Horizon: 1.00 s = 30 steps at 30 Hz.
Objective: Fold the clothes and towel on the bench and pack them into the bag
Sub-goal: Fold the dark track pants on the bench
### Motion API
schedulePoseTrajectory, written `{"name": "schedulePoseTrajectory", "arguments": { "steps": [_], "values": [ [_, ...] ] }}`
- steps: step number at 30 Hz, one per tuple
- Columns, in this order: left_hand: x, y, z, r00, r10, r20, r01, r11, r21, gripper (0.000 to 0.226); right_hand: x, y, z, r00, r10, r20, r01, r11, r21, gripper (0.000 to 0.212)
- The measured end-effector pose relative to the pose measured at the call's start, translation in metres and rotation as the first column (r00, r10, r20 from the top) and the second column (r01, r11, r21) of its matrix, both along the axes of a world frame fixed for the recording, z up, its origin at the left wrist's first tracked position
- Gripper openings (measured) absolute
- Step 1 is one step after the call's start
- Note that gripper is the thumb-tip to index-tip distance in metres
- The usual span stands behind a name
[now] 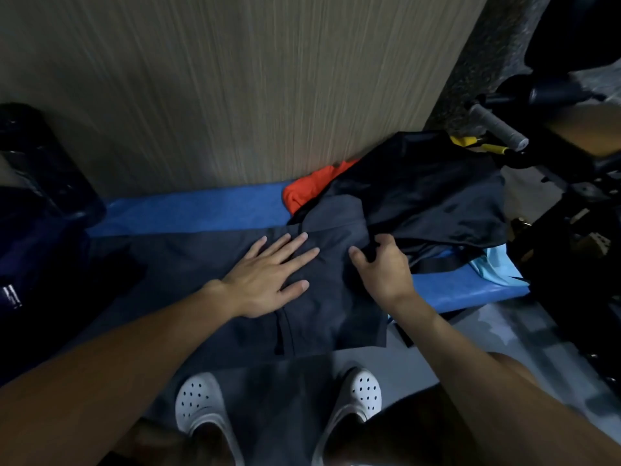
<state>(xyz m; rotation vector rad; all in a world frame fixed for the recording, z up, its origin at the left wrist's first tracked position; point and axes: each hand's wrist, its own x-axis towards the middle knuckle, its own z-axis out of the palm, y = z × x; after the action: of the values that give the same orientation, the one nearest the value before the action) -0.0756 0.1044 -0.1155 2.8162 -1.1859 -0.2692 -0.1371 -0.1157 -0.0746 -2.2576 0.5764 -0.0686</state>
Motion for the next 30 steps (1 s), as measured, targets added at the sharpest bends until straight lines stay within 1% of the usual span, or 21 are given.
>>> {"name": "schedulePoseTrajectory", "arguments": {
  "steps": [1, 3, 6, 8, 10, 11, 12, 13, 15, 16, 17, 18, 19, 20, 23, 25, 28, 30],
  "values": [
    [0.001, 0.001, -0.001, 1.0, -0.003, -0.003, 0.003, 1.0, -0.006, 0.066, 0.005, 0.0, 0.0, 1.0, 0.01, -0.011, -0.01, 1.0, -0.018, 0.052],
    [0.004, 0.004, -0.004, 1.0, -0.005, -0.002, 0.005, 1.0, -0.016, 0.066, 0.012, 0.0, 0.001, 0.999, 0.037, 0.017, -0.036, 0.997, -0.069, 0.032],
    [0.01, 0.009, -0.007, 1.0, 0.018, 0.004, -0.018, 0.999, -0.032, 0.065, 0.022, 0.004, 0.003, 0.989, 0.097, 0.112, -0.091, 0.994, -0.054, 0.022],
    [0.018, 0.01, -0.008, 0.999, 0.048, 0.021, -0.047, 0.999, -0.027, 0.066, 0.034, 0.006, 0.004, 0.975, 0.128, 0.183, -0.117, 0.991, -0.073, 0.023],
    [0.03, 0.01, -0.008, 0.995, 0.091, 0.03, -0.091, 0.996, -0.017, 0.069, 0.053, 0.005, 0.003, 0.959, 0.158, 0.234, -0.131, 0.983, -0.13, 0.033],
    [0.036, 0.01, -0.008, 0.993, 0.112, 0.03, -0.111, 0.994, -0.016, 0.071, 0.061, 0.005, 0.003, 0.956, 0.182, 0.23, -0.139, 0.971, -0.193, 0.038],
    [0.042, 0.009, -0.008, 0.992, 0.124, 0.029, -0.124, 0.992, -0.013, 0.072, 0.067, 0.005, 0.002, 0.956, 0.209, 0.206, -0.143, 0.945, -0.295, 0.043],
    [0.045, 0.008, -0.007, 0.991, 0.128, 0.026, -0.128, 0.992, -0.01, 0.072, 0.069, 0.006, 0.001, 0.954, 0.236, 0.185, -0.135, 0.89, -0.435, 0.047],
    [0.047, 0.007, -0.003, 0.99, 0.137, 0.028, -0.136, 0.99, -0.033, 0.072, 0.062, 0.009, -0.004, 0.913, 0.366, 0.182, -0.147, 0.709, -0.689, 0.052],
    [0.045, 0.008, -0.001, 0.988, 0.149, 0.04, -0.146, 0.987, -0.067, 0.072, 0.056, 0.011, -0.007, 0.876, 0.458, 0.153, -0.187, 0.613, -0.767, 0.053],
    [0.041, 0.01, 0.002, 0.984, 0.166, 0.062, -0.159, 0.982, -0.102, 0.071, 0.051, 0.011, -0.013, 0.839, 0.537, 0.089, -0.252, 0.529, -0.811, 0.055],
    [0.035, 0.014, 0.003, 0.979, 0.187, 0.086, -0.175, 0.977, -0.124, 0.07, 0.047, 0.01, -0.02, 0.813, 0.583, 0.014, -0.317, 0.462, -0.828, 0.058],
    [0.03, 0.019, 0.003, 0.972, 0.208, 0.107, -0.194, 0.973, -0.126, 0.07, 0.045, 0.007, -0.027, 0.805, 0.591, -0.052, -0.366, 0.425, -0.828, 0.06],
    [0.024, 0.027, 0.001, 0.967, 0.229, 0.115, -0.217, 0.97, -0.107, 0.07, 0.046, 0.004, -0.032, 0.809, 0.58, -0.1, -0.396, 0.411, -0.821, 0.062],
    [0.013, 0.05, -0.007, 0.96, 0.27, 0.081, -0.272, 0.962, 0.017, 0.075, 0.049, -0.005, -0.044, 0.819, 0.542, -0.186, -0.439, 0.385, -0.812, 0.066],
    [0.011, 0.056, -0.007, 0.956, 0.283, 0.074, -0.287, 0.957, 0.047, 0.076, 0.051, -0.006, -0.045, 0.816, 0.533, -0.223, -0.468, 0.384, -0.796, 0.067],
    [0.002, 0.063, 0.003, 0.934, 0.353, 0.059, -0.354, 0.935, -0.007, 0.076, 0.051, -0.004, -0.041, 0.816, 0.528, -0.233, -0.474, 0.383, -0.793, 0.069],
    [-0.015, 0.077, 0.012, 0.886, 0.46, 0.064, -0.451, 0.885, -0.114, 0.075, 0.052, 0.0, -0.032, 0.816, 0.548, -0.183, -0.443, 0.391, -0.807, 0.066]
  ]
}}
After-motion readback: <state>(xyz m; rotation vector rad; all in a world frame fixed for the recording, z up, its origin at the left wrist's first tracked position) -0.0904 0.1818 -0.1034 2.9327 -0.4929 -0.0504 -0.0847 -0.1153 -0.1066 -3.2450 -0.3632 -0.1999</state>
